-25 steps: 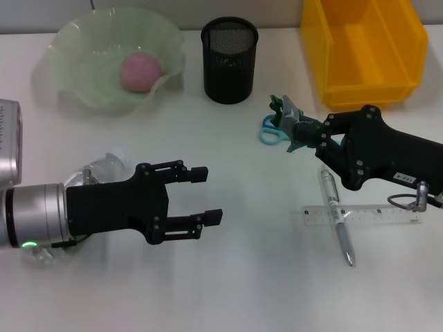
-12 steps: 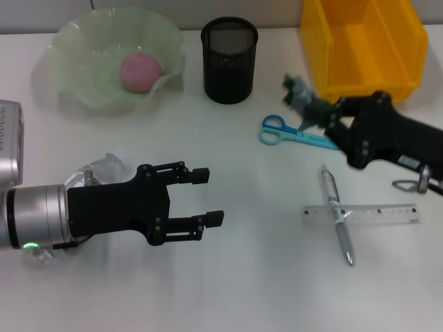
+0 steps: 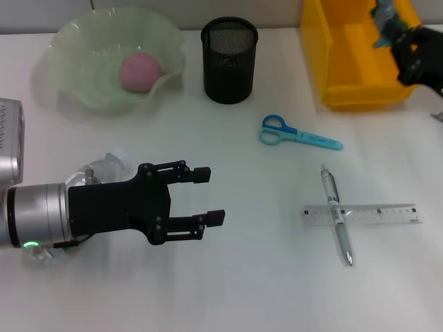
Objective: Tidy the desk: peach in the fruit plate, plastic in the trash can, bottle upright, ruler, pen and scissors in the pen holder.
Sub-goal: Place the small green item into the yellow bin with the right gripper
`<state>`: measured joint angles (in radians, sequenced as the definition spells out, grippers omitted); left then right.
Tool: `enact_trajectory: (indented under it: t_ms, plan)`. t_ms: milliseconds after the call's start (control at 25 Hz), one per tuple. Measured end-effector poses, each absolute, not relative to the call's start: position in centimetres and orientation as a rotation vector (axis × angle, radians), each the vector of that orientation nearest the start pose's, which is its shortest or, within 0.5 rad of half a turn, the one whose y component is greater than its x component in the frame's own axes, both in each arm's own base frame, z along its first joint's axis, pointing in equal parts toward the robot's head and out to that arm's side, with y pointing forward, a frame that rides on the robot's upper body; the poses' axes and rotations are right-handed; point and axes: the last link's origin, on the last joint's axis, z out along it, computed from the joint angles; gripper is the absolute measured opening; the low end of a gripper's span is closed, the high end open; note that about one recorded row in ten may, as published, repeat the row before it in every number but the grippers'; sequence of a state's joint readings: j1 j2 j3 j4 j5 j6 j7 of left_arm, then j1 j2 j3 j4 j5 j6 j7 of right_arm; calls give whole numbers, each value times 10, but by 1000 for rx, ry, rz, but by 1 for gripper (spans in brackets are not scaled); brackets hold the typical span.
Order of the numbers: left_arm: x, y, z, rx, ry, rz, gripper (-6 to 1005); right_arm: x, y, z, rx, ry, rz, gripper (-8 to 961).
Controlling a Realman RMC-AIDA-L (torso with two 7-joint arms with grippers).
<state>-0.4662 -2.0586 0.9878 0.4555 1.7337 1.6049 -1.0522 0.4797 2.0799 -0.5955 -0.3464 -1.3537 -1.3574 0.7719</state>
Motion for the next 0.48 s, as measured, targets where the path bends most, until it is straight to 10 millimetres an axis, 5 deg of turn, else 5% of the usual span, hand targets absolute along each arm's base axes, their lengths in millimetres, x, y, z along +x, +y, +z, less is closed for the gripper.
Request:
enact_trajectory:
  t_ms: [480]
  plan:
    - [-260,283,-41,-2863,-372,-880,744,295,399,30,-1878,530,753,2]
